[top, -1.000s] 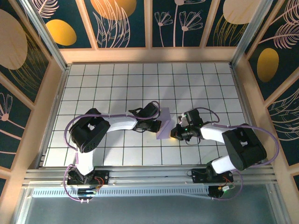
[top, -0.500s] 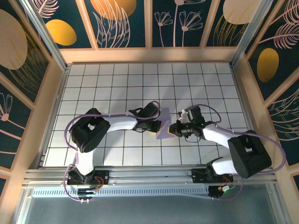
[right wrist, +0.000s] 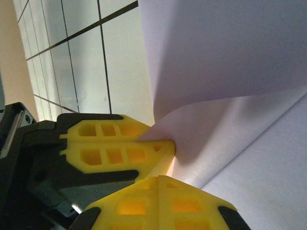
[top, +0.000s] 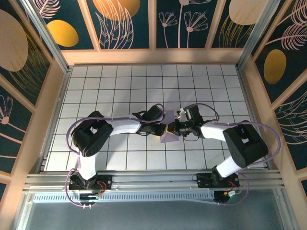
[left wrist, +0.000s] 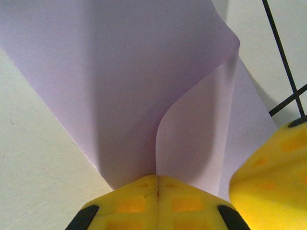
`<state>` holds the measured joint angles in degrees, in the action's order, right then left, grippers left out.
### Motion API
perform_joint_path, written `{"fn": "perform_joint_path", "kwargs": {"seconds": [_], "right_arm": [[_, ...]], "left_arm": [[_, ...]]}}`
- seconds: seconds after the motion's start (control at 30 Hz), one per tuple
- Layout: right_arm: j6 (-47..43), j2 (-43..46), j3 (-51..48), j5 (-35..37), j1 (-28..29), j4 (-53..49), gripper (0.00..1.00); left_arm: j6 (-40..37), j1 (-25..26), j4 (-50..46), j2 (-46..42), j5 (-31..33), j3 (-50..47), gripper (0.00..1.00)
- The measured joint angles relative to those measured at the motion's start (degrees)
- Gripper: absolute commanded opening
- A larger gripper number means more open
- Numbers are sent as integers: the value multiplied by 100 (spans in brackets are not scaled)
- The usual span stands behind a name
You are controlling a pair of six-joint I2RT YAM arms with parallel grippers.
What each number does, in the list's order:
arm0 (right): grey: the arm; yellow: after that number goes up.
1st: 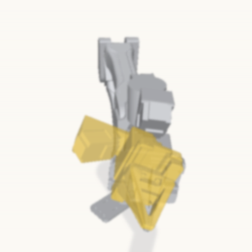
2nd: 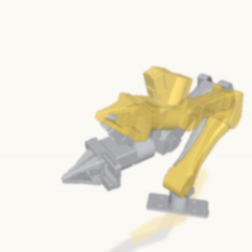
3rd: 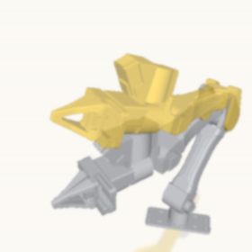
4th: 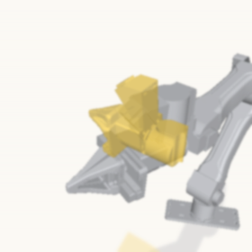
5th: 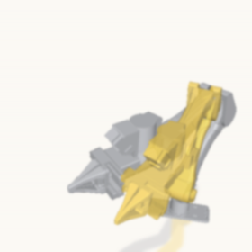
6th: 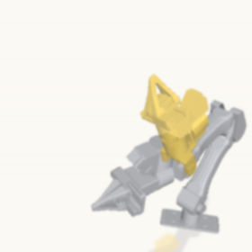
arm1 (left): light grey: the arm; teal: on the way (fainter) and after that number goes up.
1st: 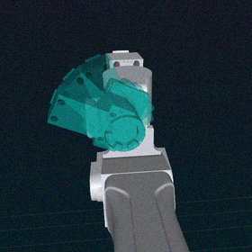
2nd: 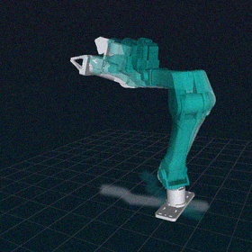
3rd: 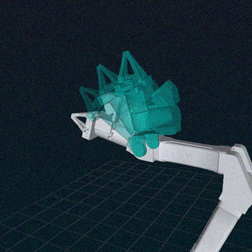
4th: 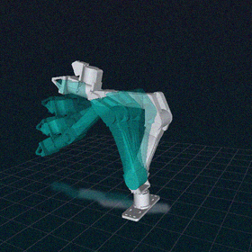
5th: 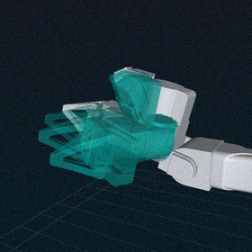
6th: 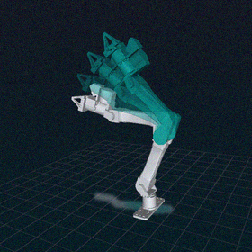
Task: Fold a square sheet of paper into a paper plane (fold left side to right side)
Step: Fold the triangle a second time at the center of the table.
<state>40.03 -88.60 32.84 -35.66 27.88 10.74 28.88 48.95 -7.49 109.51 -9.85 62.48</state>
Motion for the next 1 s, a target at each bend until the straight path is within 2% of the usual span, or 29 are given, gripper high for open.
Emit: {"fn": "perform_joint_path", "kwargs": {"seconds": [1.0], "right_arm": [[-92, -448, 22, 293, 15, -35, 0]], "left_arm": [[-20, 0, -2, 4, 20, 0, 0]]}}
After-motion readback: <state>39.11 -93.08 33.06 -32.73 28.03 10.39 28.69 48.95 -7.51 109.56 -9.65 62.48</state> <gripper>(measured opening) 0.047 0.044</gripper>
